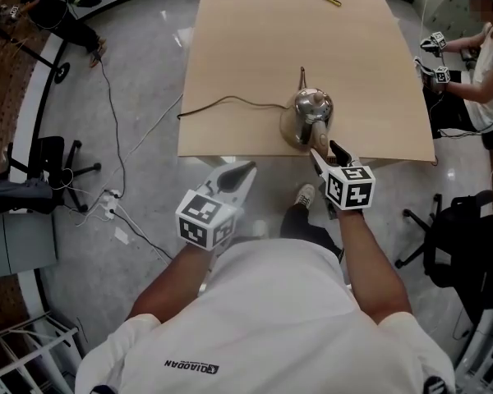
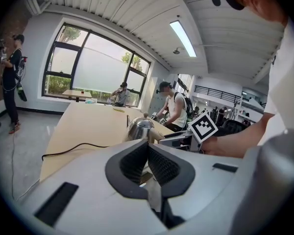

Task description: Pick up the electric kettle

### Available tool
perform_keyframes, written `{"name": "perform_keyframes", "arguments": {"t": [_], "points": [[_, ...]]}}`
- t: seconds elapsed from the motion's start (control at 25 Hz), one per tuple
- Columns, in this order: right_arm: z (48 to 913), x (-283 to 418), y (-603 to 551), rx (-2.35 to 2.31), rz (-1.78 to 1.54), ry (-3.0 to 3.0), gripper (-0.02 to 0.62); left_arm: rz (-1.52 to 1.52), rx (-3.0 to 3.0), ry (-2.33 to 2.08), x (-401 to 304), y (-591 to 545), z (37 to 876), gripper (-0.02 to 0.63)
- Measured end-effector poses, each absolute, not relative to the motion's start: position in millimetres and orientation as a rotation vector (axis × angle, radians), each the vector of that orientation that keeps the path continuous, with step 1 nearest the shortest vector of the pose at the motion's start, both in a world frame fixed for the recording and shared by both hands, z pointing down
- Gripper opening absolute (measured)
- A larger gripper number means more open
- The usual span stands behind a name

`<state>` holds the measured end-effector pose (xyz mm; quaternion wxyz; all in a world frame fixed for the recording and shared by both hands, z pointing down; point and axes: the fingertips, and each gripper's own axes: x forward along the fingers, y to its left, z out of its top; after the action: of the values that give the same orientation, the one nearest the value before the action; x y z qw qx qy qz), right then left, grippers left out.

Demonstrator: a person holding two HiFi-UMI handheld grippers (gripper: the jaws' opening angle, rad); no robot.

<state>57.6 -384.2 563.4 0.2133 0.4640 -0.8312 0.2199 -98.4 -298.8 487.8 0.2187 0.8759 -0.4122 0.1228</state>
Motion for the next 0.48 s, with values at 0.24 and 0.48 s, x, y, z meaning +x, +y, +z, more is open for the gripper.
{"name": "perform_keyframes", "arguments": {"t": [0.24, 0.48], "points": [[585.5, 49.4, -401.7, 1.284, 0.591, -2.268, 0.212, 0.352, 2.387, -1.174, -100.8, -311.9, 494.8, -0.005], [590.7, 52.0, -411.8, 1.332, 0.474, -2.222, 0.210, 0.366, 2.371, -1.174, -99.9, -321.2, 500.6, -0.005]]}}
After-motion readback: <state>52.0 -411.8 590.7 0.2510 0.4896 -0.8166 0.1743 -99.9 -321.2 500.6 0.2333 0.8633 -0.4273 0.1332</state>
